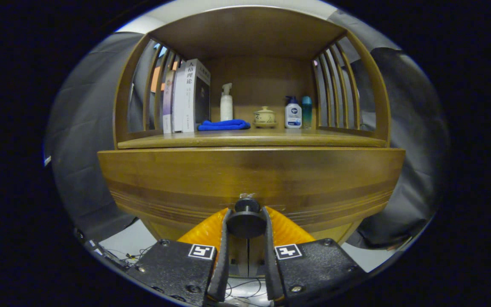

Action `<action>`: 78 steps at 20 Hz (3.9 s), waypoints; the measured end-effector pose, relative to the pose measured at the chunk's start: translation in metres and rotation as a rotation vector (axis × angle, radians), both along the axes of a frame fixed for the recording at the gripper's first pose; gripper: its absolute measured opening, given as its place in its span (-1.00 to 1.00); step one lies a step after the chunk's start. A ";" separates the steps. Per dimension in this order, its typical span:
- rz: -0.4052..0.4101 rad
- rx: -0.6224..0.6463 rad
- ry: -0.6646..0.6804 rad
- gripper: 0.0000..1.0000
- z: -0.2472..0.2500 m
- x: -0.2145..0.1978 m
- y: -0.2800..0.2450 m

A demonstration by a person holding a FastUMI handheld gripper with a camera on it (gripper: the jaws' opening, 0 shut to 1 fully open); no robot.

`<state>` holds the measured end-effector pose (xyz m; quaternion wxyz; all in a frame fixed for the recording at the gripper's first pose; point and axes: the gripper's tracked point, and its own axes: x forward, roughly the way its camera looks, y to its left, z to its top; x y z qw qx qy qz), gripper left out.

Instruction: Pull open the drawer, take out the items inside it, and place them on the countertop above the cabinet.

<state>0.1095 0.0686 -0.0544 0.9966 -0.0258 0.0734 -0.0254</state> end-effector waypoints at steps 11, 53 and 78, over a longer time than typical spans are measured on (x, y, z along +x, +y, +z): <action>0.022 0.028 -0.032 -0.24 -0.010 -0.072 0.001; 0.158 -0.010 0.313 0.85 0.084 -0.056 0.035; 0.078 -0.094 0.634 -0.58 0.004 -0.013 0.030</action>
